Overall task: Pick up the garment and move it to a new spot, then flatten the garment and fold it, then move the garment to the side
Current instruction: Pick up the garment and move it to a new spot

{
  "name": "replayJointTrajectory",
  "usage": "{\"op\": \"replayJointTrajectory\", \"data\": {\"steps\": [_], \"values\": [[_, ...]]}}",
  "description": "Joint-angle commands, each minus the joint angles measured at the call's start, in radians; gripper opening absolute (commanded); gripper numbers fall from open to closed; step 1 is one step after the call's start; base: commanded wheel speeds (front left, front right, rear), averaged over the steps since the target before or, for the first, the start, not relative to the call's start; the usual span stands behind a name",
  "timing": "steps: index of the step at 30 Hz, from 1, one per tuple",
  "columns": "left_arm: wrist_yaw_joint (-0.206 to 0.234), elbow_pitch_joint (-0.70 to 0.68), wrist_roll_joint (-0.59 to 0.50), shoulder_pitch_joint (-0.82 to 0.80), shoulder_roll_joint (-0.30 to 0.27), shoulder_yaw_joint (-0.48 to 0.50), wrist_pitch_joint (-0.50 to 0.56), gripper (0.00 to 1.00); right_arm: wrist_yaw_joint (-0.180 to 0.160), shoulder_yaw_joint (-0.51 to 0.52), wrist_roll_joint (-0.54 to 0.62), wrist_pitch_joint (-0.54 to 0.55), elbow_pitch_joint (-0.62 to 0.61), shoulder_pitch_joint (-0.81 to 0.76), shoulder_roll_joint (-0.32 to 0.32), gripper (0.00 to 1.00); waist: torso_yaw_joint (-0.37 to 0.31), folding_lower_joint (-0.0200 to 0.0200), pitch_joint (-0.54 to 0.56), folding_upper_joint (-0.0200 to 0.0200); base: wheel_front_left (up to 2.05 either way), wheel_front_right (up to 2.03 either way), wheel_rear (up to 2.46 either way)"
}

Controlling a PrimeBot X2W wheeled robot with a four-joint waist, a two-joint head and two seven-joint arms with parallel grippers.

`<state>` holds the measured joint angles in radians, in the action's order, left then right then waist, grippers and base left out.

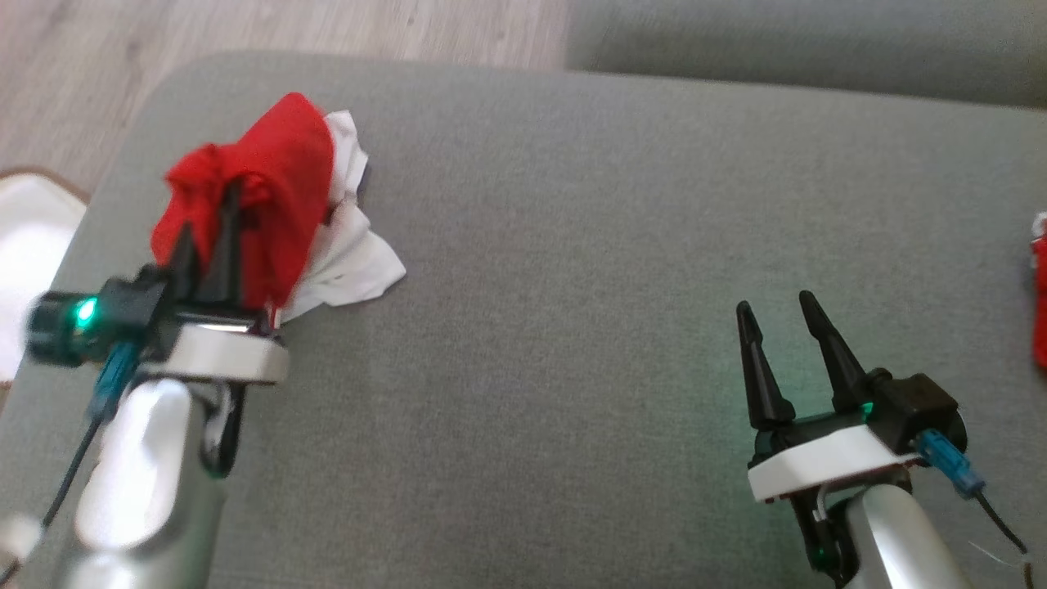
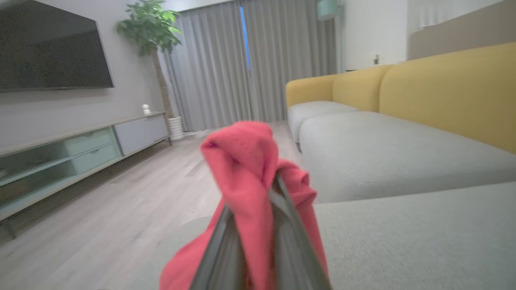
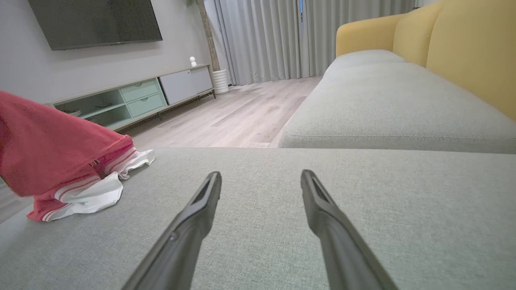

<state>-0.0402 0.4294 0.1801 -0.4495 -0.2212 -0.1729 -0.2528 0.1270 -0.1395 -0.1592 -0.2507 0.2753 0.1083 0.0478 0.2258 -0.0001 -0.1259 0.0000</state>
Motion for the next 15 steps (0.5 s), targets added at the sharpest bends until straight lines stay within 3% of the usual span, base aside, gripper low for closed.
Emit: {"op": "replayJointTrajectory", "data": {"steps": [1,6,15], "values": [[0.018,-0.110,-0.033,0.025,-0.055,0.060,-0.009,0.00,0.004,-0.026,-0.010,-0.011,-0.027,0.002,0.002,1.00,-0.013,0.0001,0.037,0.0000,0.00,0.00,0.00],[0.026,-0.336,-0.093,0.078,-0.087,0.094,-0.009,0.00,0.004,-0.033,-0.032,-0.011,-0.026,-0.002,0.002,1.00,-0.043,0.0001,0.070,0.0000,0.00,0.00,0.00],[-0.017,-0.525,-0.140,-0.013,-0.120,0.089,-0.009,0.00,0.004,-0.031,-0.049,-0.011,-0.044,0.021,0.002,1.00,-0.136,0.0001,0.046,0.0000,0.00,0.00,0.00]]}}
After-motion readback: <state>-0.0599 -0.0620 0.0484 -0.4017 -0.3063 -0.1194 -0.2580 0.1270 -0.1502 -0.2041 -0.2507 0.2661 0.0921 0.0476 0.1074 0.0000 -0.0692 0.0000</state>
